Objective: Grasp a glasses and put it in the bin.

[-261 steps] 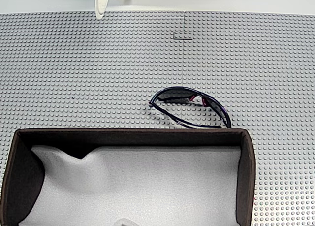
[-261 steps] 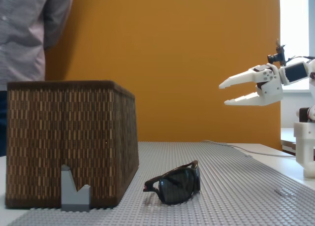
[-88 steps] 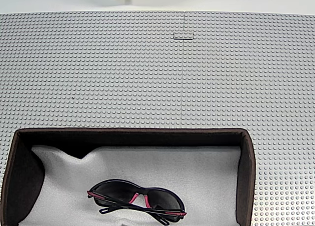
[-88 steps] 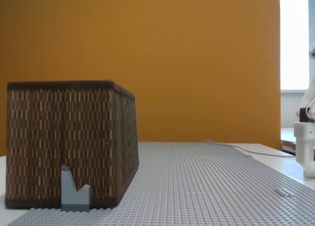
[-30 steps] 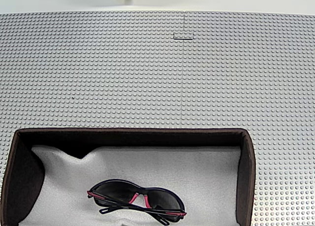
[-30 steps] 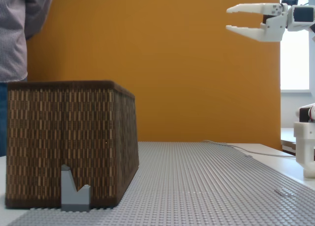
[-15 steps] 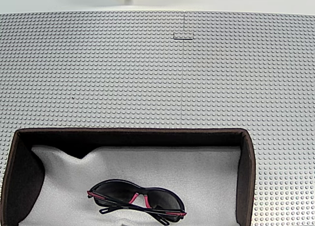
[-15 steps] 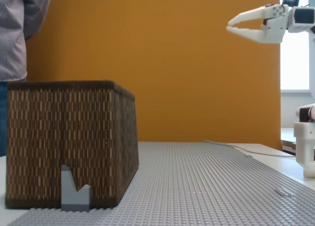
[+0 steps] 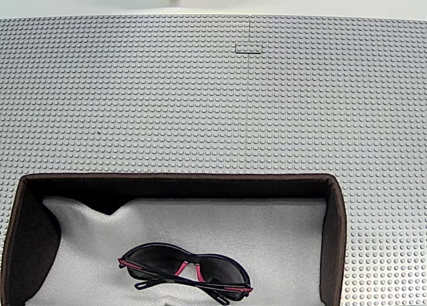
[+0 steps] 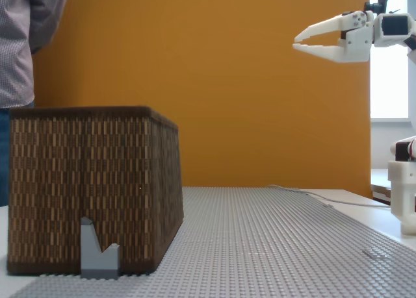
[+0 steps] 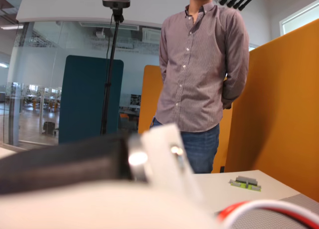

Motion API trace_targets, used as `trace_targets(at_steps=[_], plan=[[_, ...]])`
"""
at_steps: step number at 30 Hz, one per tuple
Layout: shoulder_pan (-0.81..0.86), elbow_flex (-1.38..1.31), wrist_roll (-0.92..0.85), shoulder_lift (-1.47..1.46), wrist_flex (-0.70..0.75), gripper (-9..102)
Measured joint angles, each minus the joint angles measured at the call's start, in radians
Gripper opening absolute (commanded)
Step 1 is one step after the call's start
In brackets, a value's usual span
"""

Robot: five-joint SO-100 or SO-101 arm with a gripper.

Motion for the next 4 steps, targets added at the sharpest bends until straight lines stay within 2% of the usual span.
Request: trace_targets(at_steps=[4], plan=[[0.006, 0.0, 0.0, 0.002, -0.003, 0]])
